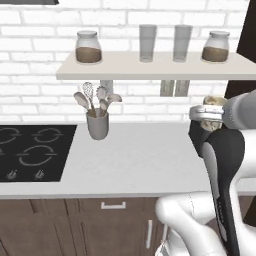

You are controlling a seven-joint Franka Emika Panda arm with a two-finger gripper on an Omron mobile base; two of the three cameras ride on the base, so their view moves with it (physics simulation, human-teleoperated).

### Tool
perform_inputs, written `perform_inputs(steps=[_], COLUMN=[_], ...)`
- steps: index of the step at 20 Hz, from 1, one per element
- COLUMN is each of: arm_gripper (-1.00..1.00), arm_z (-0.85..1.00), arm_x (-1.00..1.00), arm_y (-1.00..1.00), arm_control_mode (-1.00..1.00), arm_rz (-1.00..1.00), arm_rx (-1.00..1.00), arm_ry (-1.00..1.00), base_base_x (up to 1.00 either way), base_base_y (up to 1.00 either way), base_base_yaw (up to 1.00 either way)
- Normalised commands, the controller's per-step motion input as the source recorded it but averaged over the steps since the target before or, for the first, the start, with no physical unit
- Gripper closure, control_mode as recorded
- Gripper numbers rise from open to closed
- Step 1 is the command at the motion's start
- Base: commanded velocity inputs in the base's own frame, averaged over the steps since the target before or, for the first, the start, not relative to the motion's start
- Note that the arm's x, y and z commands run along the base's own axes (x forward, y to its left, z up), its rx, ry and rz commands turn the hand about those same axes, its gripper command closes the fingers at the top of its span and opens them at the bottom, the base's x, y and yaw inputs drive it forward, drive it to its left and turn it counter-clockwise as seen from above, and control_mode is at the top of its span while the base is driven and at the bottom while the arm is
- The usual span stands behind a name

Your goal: Gather all objects into one cabinet and sort the glasses and bowls to opposite sides.

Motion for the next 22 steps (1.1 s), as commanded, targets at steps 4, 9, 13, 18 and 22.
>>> perform_inputs(steps=[4,9,13,18,22], arm_gripper=[1.0,1.0,1.0,1.0,1.0], arm_z=[0.0,0.0,0.0,0.0,0.0], arm_x=[0.0,0.0,0.0,0.0,0.0], arm_y=[0.0,0.0,0.0,0.0,0.0], arm_control_mode=[1.0,1.0,1.0,1.0,1.0], arm_rz=[0.0,0.0,0.0,0.0,0.0], arm_rx=[0.0,0.0,0.0,0.0,0.0], arm_ry=[0.0,0.0,0.0,0.0,0.0], base_base_x=[0.0,0.02,0.11,0.16,0.0], base_base_y=[1.0,1.0,1.0,1.0,1.0], base_base_yaw=[0.1,0.17,0.16,0.11,0.18])
